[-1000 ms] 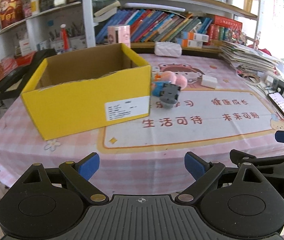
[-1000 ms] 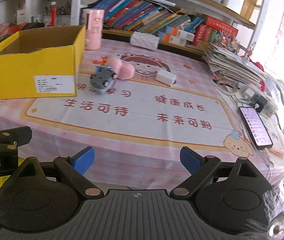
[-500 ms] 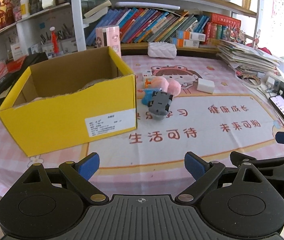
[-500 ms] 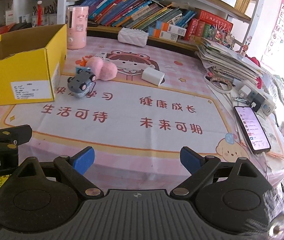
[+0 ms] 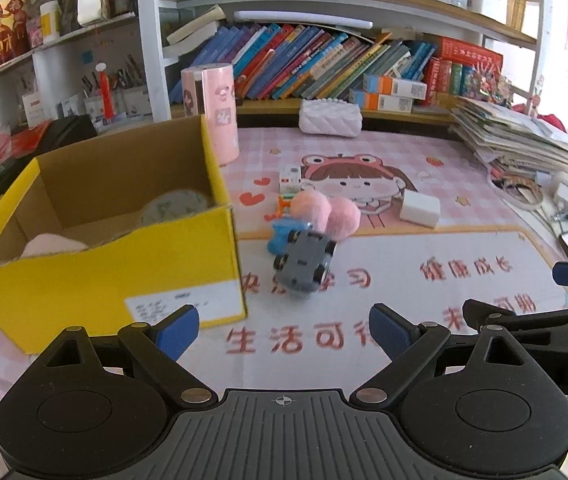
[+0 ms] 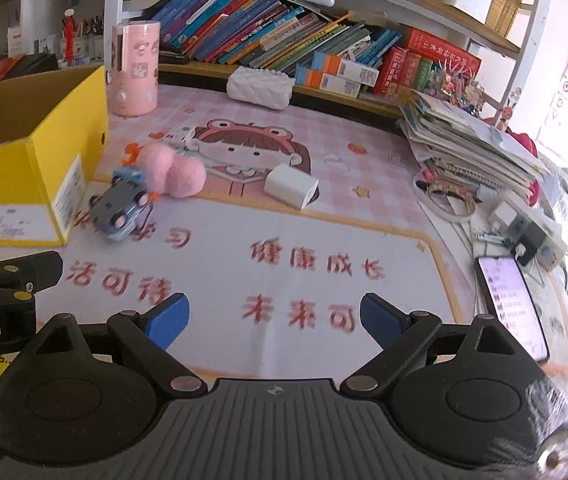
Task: Organize objects
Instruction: 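Close the left tool on the grey toy car while the right tool reaches the white charger, then close the right tool on the white charger block, then carry the toy car with the left tool and charger with the right tool over the box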
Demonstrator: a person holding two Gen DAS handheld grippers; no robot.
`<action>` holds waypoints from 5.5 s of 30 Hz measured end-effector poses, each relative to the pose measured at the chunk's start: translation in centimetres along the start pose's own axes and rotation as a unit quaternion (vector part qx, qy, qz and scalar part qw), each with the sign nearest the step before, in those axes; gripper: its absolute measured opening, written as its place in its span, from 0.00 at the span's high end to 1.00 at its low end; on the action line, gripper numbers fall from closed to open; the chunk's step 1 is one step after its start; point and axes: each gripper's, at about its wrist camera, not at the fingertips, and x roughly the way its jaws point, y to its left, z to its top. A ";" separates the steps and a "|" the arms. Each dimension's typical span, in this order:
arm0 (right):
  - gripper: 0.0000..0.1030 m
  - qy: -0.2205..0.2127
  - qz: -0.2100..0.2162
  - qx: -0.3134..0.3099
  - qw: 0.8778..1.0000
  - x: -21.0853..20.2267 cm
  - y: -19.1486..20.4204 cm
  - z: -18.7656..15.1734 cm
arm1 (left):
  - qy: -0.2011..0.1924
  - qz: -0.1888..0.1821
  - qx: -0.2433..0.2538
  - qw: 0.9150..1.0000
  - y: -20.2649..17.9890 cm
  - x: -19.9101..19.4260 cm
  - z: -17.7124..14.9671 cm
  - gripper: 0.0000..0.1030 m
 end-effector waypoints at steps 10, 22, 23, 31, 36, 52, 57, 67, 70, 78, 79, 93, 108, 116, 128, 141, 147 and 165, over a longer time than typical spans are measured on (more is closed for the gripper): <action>0.11 -0.014 0.023 0.009 1.000 3.3 -3.6 2.6 | -0.005 0.013 -0.003 1.000 -2.8 2.7 2.1 0.11; 0.12 -0.024 0.039 0.011 0.999 6.7 -7.4 4.4 | 0.020 0.096 0.040 0.994 -6.6 7.7 3.9 0.25; 0.12 -0.025 0.041 0.009 0.999 6.9 -7.6 4.5 | 0.027 0.105 0.042 0.993 -6.6 8.3 4.1 0.26; 0.13 -0.031 0.060 0.008 0.998 8.6 -8.9 5.5 | 0.086 0.132 0.037 0.987 -6.8 12.2 4.1 0.28; 0.13 -0.024 0.082 0.017 0.996 10.0 -9.2 6.2 | 0.102 0.123 0.017 0.987 -6.0 13.0 4.0 0.44; 0.13 0.001 0.133 -0.029 0.991 17.9 -6.2 8.5 | 0.064 0.008 -0.051 0.997 -4.3 8.7 4.1 0.45; 0.29 0.019 0.143 -0.030 0.989 19.8 -5.7 8.5 | 0.056 0.003 -0.059 0.997 -3.7 7.8 3.9 0.45; 0.39 0.020 0.149 -0.014 0.989 19.5 -6.1 8.5 | 0.051 0.004 -0.068 0.996 -3.1 7.0 3.5 0.45; 0.39 0.028 0.146 -0.003 0.989 18.3 -6.3 8.2 | 0.050 0.001 -0.071 0.996 -3.0 6.9 3.4 0.45; 0.39 0.040 0.144 0.037 0.988 13.4 -6.8 7.6 | 0.031 -0.007 -0.080 0.996 -2.4 5.7 3.2 0.45; 0.39 0.040 0.145 0.041 0.988 12.6 -6.8 7.6 | 0.028 -0.009 -0.082 0.996 -2.2 5.5 3.2 0.45; 0.39 0.007 0.148 0.027 0.989 4.2 -2.8 5.3 | -0.003 -0.024 -0.100 0.995 1.8 1.7 1.4 0.45; 0.39 0.016 0.165 -0.003 0.986 -1.8 5.0 1.8 | -0.003 -0.010 -0.129 0.992 9.0 -4.1 -3.2 0.45; 0.39 0.014 0.177 -0.010 0.984 -4.5 8.2 0.1 | -0.010 -0.005 -0.129 0.992 11.4 -6.7 -4.9 0.45; 0.39 0.003 0.185 -0.016 0.983 -7.2 11.1 -1.3 | -0.029 0.002 -0.131 0.991 13.8 -9.5 -6.7 0.45; 0.39 -0.011 0.195 -0.024 0.981 -9.0 13.6 -1.8 | -0.047 0.014 -0.132 0.990 15.7 -11.6 -7.6 0.45; 0.39 -0.015 0.195 -0.027 0.980 -9.4 14.4 -1.8 | -0.056 0.015 -0.131 0.990 16.3 -12.0 -7.6 0.45; 0.39 -0.055 0.187 -0.036 0.980 -9.0 13.9 2.0 | -0.094 0.011 -0.120 0.988 16.4 -10.8 -3.3 0.45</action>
